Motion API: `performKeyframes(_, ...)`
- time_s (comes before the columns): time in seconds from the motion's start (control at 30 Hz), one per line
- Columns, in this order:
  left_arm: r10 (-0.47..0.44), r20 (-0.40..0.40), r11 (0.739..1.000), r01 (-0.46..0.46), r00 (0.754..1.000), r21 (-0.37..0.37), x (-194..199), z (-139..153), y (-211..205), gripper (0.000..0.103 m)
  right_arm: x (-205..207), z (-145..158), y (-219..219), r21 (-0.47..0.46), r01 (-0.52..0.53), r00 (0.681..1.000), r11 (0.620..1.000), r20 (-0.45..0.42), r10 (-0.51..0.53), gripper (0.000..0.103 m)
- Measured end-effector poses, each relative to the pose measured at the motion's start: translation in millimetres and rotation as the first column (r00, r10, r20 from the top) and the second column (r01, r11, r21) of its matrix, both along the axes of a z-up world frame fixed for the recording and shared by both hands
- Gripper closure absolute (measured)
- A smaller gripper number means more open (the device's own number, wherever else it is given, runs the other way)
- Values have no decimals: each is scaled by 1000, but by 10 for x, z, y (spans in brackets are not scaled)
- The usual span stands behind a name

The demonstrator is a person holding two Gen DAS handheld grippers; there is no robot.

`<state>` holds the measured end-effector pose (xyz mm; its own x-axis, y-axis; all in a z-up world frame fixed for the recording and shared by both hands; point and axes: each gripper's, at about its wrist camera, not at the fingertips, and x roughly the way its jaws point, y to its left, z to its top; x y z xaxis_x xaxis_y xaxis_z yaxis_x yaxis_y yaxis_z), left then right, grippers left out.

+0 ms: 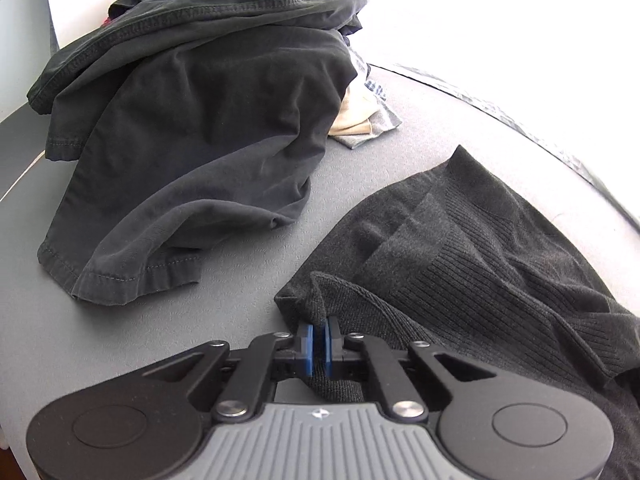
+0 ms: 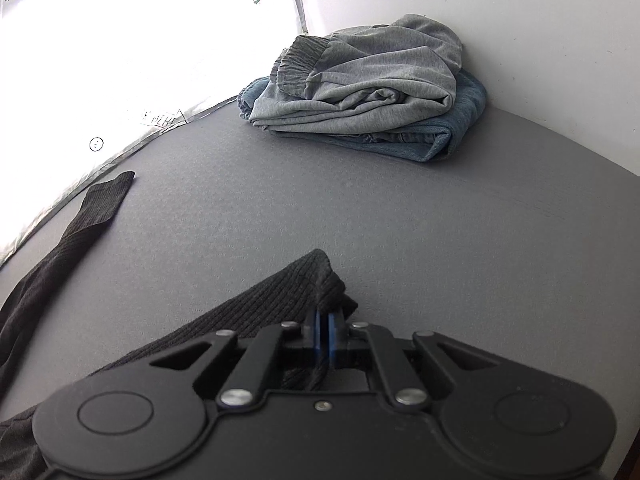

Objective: Fold clothes

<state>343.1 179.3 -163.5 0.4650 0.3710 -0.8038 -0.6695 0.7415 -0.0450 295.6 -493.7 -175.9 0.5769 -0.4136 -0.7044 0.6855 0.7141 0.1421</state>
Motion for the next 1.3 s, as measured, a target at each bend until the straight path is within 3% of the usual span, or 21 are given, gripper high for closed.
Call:
performKeyframes(0.13,36,62,999,-36,997,6,-202,262,7,98,-114,253,-2,-82,-9,999,997,43,12,99)
performKeyframes(0.27,51,117,999,-50,992,-18,-526,575,11,98,-315,494,-63,-106,-3,996,994,88,12,99)
performKeyframes(0.37,58,96,998,-55,994,-33,-739,551,-7,98,-504,616,-142,-143,-2,997,990,81,13,99)
performKeyframes(0.5,61,22,996,-60,998,-64,-974,344,-47,98,-645,408,-300,-91,-25,1000,996,5,26,99)
performKeyframes(0.63,38,-109,996,-46,993,-76,-1063,11,-115,92,-673,-28,-323,-2,-40,987,999,-156,39,96)
performKeyframes(0.7,20,-161,999,-27,987,-42,-1077,-25,-143,91,-700,-143,-301,4,-21,976,1000,-216,21,87)
performKeyframes(0.8,44,-151,999,-46,988,-11,-1116,92,-24,91,-737,-144,-268,-27,-5,970,1000,-242,-2,68)
performKeyframes(0.93,78,-122,997,-74,989,33,-1102,288,138,85,-690,-12,-233,-130,-13,966,991,-259,-21,60)
performKeyframes(1.03,32,-95,998,-26,995,64,-975,425,78,71,-615,117,-188,-166,-31,972,986,-235,-9,55)
performKeyframes(1.13,-53,-86,997,57,995,50,-725,454,-142,65,-472,189,-101,-160,-58,979,985,-204,24,49)
performKeyframes(1.3,-228,-115,974,227,967,-21,-239,258,-686,57,-128,171,173,-113,-152,973,982,-190,129,47)
